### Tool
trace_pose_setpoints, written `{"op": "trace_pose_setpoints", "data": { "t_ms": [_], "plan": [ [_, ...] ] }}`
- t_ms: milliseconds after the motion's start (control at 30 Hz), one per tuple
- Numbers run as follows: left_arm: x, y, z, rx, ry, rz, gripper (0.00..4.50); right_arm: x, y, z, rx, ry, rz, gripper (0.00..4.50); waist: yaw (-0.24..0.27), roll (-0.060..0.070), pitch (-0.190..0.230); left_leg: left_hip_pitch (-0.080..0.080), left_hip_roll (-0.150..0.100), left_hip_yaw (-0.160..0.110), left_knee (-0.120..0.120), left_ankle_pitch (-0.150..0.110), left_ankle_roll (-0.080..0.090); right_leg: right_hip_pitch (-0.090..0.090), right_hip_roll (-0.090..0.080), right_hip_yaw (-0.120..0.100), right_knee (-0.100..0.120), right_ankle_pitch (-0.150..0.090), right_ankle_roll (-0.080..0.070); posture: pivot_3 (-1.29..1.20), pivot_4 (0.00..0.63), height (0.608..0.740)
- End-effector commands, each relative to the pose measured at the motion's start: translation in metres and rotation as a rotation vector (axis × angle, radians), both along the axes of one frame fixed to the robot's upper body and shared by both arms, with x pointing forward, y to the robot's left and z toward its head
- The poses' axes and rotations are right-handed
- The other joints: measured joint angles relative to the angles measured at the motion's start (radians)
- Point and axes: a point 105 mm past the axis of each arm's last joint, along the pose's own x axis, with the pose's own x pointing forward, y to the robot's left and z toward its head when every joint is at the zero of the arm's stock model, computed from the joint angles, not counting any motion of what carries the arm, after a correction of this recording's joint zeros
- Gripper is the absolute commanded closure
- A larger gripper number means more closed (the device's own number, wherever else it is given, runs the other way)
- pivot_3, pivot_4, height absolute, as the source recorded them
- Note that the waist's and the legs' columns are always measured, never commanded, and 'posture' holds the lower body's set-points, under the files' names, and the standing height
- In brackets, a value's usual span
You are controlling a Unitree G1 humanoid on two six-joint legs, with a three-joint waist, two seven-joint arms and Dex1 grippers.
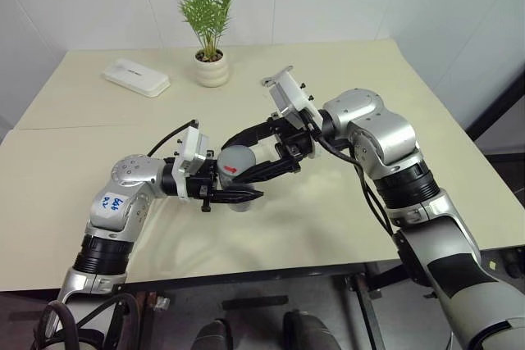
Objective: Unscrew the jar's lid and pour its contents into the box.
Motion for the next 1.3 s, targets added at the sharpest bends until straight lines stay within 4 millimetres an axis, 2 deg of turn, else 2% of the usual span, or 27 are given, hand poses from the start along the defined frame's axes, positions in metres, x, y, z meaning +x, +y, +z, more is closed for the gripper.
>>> {"op": "trace_pose_setpoints", "data": {
  "t_ms": [33, 167, 333, 500, 667, 833, 1167, 1300],
  "plan": [
    [-0.009, 0.004, 0.011, -0.059, -0.027, -0.009, 2.54, 0.002, -0.002, 0.012, 0.025, -0.05, -0.03, 1.2, 0.0, 0.0, 0.0, 0.0, 0.0, 0.0, 0.0, 0.0, 0.0, 0.0, 0.0, 0.0, 0.0, 0.0, 0.0, 0.0, 0.15, 0.74],
    [-0.007, 0.014, 0.012, -0.051, -0.02, 0.041, 2.54, 0.004, -0.006, 0.019, 0.073, -0.032, -0.064, 0.02, 0.001, 0.0, 0.0, 0.0, 0.0, 0.0, 0.0, 0.0, 0.0, 0.0, -0.001, 0.0, 0.001, 0.0, 0.0, 0.0, 0.15, 0.74],
    [0.003, 0.032, 0.011, -0.022, -0.029, 0.147, 2.54, -0.002, -0.01, 0.028, 0.145, -0.042, -0.081, 0.02, 0.001, 0.0, 0.0, 0.001, 0.0, 0.0, 0.0, 0.0, 0.0, 0.0, -0.001, 0.0, 0.001, 0.0, 0.0, 0.0, 0.15, 0.74],
    [0.01, 0.034, 0.007, -0.006, -0.011, 0.227, 2.54, -0.014, 0.008, 0.02, 0.178, -0.024, -0.11, 0.02, -0.001, 0.0, 0.0, 0.0, 0.0, 0.0, 0.0, 0.0, 0.0, 0.0, -0.001, 0.0, 0.001, 0.0, 0.0, 0.0, 0.15, 0.74],
    [0.004, 0.026, 0.002, -0.013, 0.006, 0.211, 2.54, -0.012, 0.029, 0.012, 0.216, 0.001, -0.187, 0.02, 0.0, 0.0, 0.0, 0.001, 0.0, 0.0, 0.0, 0.0, 0.0, -0.001, -0.001, 0.001, 0.003, 0.0, 0.0, 0.0, 0.15, 0.74],
    [0.001, 0.022, 0.001, -0.024, 0.014, 0.199, 2.54, 0.0, 0.04, 0.014, 0.233, 0.005, -0.272, 0.02, 0.001, 0.0, 0.0, 0.001, -0.001, 0.0, 0.002, 0.0, 0.0, -0.001, -0.002, 0.001, 0.004, 0.0, 0.0, 0.0, 0.15, 0.74],
    [0.0, 0.021, 0.006, -0.04, 0.014, 0.205, 2.54, 0.004, 0.045, 0.008, 0.214, 0.016, -0.273, 0.02, -0.001, 0.0, 0.0, 0.001, -0.001, 0.0, 0.001, 0.0, 0.0, -0.001, -0.002, 0.0, 0.004, 0.0, 0.0, 0.0, 0.15, 0.74],
    [0.0, 0.021, 0.008, -0.046, 0.009, 0.209, 2.54, 0.009, 0.04, 0.004, 0.198, 0.017, -0.29, 0.02, -0.001, 0.0, 0.0, 0.001, -0.001, 0.0, 0.001, 0.0, 0.0, -0.001, -0.002, 0.0, 0.004, 0.0, 0.0, 0.0, 0.15, 0.74]
  ]
}}
